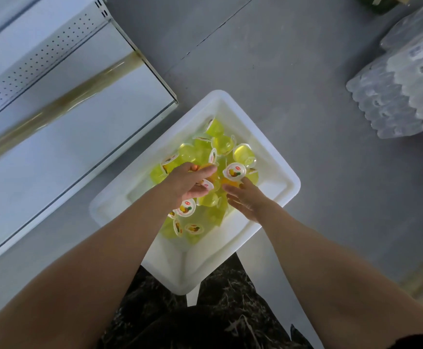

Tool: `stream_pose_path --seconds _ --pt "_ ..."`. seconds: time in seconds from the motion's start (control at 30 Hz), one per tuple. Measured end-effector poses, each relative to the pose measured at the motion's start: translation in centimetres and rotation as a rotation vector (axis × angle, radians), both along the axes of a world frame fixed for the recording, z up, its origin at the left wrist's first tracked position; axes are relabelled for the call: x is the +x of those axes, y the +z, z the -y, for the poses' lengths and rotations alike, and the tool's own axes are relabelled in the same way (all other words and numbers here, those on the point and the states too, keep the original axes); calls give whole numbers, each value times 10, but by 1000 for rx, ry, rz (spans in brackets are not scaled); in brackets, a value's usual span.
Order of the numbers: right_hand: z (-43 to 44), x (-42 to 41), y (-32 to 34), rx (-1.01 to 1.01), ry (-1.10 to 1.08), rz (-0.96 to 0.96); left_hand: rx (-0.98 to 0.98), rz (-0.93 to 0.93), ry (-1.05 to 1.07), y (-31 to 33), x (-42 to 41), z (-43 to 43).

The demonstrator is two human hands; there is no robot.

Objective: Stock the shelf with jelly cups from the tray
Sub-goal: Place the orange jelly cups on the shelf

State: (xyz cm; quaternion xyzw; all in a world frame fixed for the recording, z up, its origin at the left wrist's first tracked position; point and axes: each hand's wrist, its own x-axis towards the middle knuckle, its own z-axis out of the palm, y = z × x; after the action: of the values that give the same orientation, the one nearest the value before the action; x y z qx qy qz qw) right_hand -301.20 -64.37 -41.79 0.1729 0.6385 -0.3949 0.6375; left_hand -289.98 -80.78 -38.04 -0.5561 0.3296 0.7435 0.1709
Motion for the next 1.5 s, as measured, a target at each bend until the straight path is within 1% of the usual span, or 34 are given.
stream_pose_path --seconds 0.1,0.23,0.43,0.53,0.6,0.67,0.77,0.93,1.03,1.13,1.2,1.27,1.5 --pt "4 0 -6 -24 -75 2 -5 45 -1 2 18 5" --pt "7 5 -8 23 -79 -59 -61 83 -74 5 29 7" --pt "11 26 -4 148 -23 -211 -117 135 -160 12 33 10" --pt "13 32 1 223 42 -287 -102 130 -133 15 40 11" --pt "15 36 5 216 45 -274 -111 128 -126 16 47 11" --pt "17 41 12 186 59 -220 -154 127 -148 17 54 10" --pt "17 46 30 124 107 -172 -232 150 -152 25 65 8" --pt "22 45 75 -60 28 -66 -454 152 -159 58 74 4" --pt "31 38 111 -187 24 2 -543 143 -102 89 76 5" --pt "46 29 147 -305 -3 25 -625 106 -37 122 77 8" --pt "60 25 173 -401 6 16 -694 62 35 147 75 14" --pt "76 22 201 -498 62 -28 -763 30 89 180 74 23" --pt "134 28 311 -788 251 -124 -1030 -41 191 300 85 52"
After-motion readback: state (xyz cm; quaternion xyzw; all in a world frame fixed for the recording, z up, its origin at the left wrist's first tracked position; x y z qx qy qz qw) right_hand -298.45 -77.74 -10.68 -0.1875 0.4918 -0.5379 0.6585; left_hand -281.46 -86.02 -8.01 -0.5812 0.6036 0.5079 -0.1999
